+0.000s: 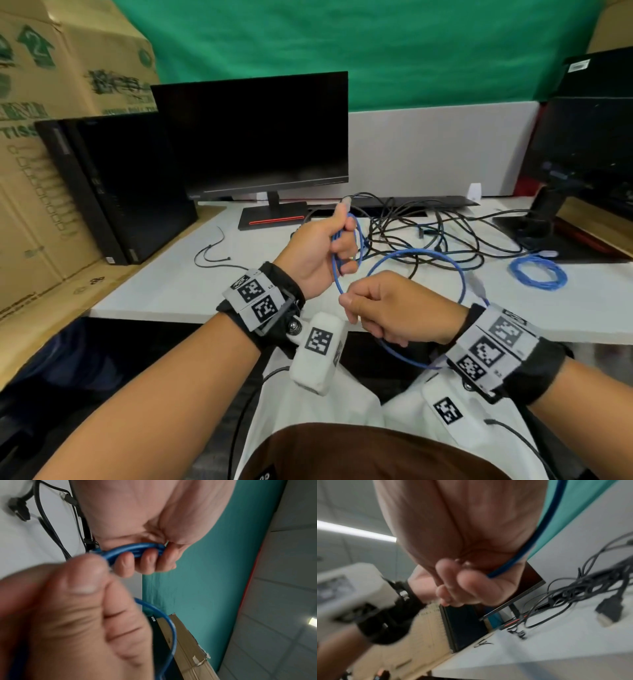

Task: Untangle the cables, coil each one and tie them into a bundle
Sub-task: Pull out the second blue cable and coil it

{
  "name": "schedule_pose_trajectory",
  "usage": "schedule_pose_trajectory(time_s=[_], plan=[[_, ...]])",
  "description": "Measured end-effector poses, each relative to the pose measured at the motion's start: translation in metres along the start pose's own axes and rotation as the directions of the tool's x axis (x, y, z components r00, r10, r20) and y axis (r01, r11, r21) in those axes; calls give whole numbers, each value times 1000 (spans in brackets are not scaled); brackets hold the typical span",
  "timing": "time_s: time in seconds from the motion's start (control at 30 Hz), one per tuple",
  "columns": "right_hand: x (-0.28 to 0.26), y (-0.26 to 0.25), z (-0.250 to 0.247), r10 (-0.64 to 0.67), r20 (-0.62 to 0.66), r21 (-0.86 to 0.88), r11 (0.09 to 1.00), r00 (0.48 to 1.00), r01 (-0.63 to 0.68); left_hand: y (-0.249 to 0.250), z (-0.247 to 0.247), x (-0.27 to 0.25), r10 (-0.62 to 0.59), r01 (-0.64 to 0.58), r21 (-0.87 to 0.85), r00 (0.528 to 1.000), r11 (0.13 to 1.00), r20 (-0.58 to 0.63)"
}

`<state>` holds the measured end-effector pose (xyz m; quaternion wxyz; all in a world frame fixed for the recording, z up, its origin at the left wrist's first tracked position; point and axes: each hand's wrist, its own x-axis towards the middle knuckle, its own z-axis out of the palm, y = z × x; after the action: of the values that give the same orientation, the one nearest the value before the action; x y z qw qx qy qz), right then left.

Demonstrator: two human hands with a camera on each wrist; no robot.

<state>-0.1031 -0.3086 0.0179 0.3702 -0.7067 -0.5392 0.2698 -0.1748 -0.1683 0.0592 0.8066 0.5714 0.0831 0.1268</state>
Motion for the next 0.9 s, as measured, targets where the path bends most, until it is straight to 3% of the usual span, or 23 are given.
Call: schedule_pose_trajectory(time_s=[0.1, 0.2, 0.3, 0.4, 0.47, 0.57, 0.6, 0.67, 0.73, 0.8, 0.9], plan=[[2, 12, -4, 13, 9, -156, 988, 1000, -11, 8, -4, -2, 62, -63, -94, 998, 994, -12], [3, 29, -16, 58, 18, -205, 977, 998, -54, 21, -14, -6, 66, -61, -123, 997, 990, 37], [3, 46, -32, 127, 1, 79, 989, 992, -127, 28, -22, -9, 23, -21, -22, 996, 1000, 89], [6, 53, -43, 158, -101, 400, 910, 982, -105, 23, -21, -12, -32, 20, 92, 990, 996, 138], [7, 51, -46, 153, -114, 326, 939, 982, -109, 19, -19, -10, -54, 32, 150, 988, 988, 147], [4, 43, -43, 87, 69, -32, 996, 994, -85, 18, -20, -10, -79, 37, 208, 977, 977, 197], [4, 42, -45, 81, 69, -55, 996, 994, -77, 19, -21, -11, -107, 52, 229, 967, 972, 233], [4, 37, -50, 129, -74, -12, 991, 989, -130, 18, -23, -13, -189, 90, 313, 934, 945, 304], [7, 31, -59, 166, -235, 55, 986, 958, -157, 12, -22, -15, -276, 89, 489, 905, 867, 324], [8, 25, -67, 188, -309, 123, 980, 932, -157, 4, -20, -13, -309, 49, 733, 924, 679, 224], [5, 18, -74, 219, -269, 309, 942, 938, -132, -6, -22, -2, -184, 24, 900, 981, 435, 62]])
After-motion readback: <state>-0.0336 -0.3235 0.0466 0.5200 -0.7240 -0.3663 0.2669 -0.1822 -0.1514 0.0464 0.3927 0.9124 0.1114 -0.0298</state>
